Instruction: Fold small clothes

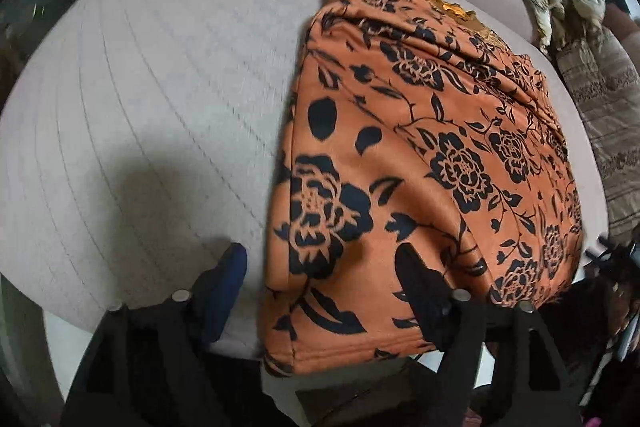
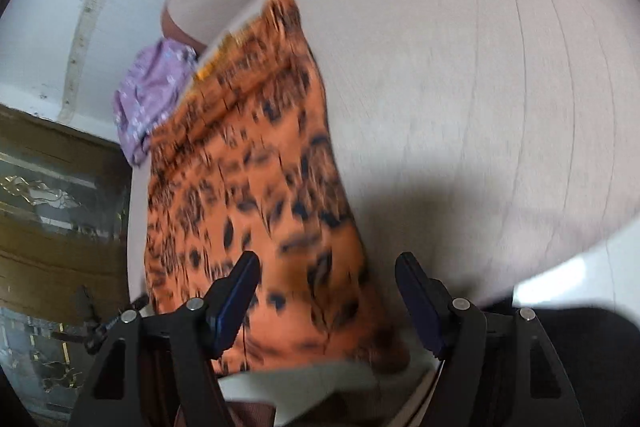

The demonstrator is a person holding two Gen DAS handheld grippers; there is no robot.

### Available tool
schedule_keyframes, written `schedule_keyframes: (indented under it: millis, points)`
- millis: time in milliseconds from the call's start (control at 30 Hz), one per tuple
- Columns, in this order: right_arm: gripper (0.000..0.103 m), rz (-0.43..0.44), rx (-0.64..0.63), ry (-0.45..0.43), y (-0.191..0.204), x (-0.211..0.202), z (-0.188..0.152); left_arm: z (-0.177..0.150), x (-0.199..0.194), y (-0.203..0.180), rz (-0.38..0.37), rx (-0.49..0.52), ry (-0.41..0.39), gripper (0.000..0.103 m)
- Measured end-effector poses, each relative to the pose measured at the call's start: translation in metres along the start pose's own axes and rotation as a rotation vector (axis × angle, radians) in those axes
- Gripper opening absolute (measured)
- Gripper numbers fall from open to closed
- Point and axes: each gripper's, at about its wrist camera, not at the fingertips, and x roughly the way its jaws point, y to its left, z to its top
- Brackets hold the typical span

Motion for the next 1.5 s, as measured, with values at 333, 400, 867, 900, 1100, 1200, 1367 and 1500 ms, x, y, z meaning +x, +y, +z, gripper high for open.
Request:
schedule_keyframes:
  millis: [333, 400, 867, 900, 1100, 1200, 1367, 1500]
  points:
    - [0.014, -0.248, -0.084, 0.039, 0.015, 0.035, -0.040, -0.008, 0.004, 0.003, -0.026, -0.006, 0.013, 0.007]
    - [0.009, -0.157, -0.094, 0.029, 0.019, 0.026, -0.040, -0.007, -0.003, 0.000, -0.030, 0.014, -0.010, 0.007]
    - [0.041, -0.174, -0.105, 0.076, 0.017, 0.036, -0.037, -0.008, 0.010, 0.007, -0.023, -0.007, 0.063, 0.063]
    - [0.046, -0.164, -0.125, 0.077, 0.020, 0.036, -0.037, -0.007, 0.012, 0.003, -0.001, 0.011, 0.062, 0.062]
    - [0.011, -0.098, -0.206, 0.058, 0.038, 0.028, -0.034, 0.007, 0.004, 0.009, -0.063, -0.025, 0.032, 0.006]
    - [0.011, 0.007, -0.210, 0.032, 0.052, 0.013, -0.021, 0.021, -0.017, 0.013, -0.165, -0.028, -0.013, 0.006]
    - [0.011, 0.162, -0.216, -0.066, 0.087, -0.018, 0.029, 0.073, -0.052, 0.007, -0.227, -0.004, -0.094, 0.006]
    - [0.011, 0.222, -0.177, -0.181, 0.107, -0.037, 0.096, 0.147, -0.062, -0.001, -0.223, 0.004, -0.146, 0.006]
